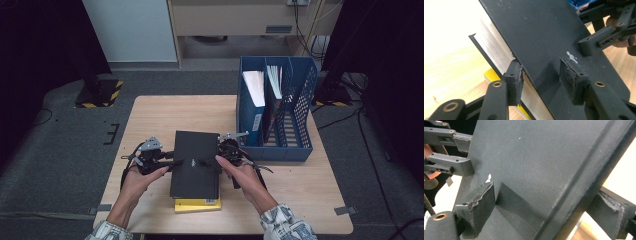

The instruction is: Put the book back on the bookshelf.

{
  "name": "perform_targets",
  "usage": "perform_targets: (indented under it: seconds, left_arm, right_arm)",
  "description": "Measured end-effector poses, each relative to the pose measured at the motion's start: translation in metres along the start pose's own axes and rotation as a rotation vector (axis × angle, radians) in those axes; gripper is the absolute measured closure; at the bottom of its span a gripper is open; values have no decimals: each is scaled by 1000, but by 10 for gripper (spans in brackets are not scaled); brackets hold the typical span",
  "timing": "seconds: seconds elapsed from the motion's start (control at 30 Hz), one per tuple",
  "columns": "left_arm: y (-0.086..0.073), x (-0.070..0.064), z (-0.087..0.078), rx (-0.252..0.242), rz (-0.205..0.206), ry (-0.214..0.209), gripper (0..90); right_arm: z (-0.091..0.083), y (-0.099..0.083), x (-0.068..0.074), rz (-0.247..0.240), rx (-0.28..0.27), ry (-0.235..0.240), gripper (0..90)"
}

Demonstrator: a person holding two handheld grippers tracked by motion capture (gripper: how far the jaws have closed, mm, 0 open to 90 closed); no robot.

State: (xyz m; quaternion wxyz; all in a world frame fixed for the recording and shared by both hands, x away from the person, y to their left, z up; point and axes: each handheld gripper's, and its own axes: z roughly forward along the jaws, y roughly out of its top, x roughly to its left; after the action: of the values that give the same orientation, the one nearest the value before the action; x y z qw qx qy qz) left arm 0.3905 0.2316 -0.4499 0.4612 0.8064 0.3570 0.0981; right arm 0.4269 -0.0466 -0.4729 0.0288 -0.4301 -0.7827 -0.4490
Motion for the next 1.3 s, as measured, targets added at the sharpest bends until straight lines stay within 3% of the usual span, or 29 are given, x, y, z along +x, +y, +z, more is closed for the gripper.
perform_targets:
  seconds: [0.13,0.47,0.6,0.83,1.3]
  left_arm:
    - [7,-1,-2,-10,20,21,557]
    - [27,1,0,-17,78,84,578]
    - [31,2,1,-52,117,109,583]
    - [22,1,-2,-112,123,107,592]
    - [-1,-27,-27,-146,149,120,636]
  right_arm:
    - [-3,8,2,-32,-12,-21,140]
    - [-7,29,4,-48,-44,-69,167]
    - [-8,38,4,-63,-74,-100,184]
    - [-12,38,11,-90,-96,-124,192]
    - [-36,11,44,-240,-180,-180,257]
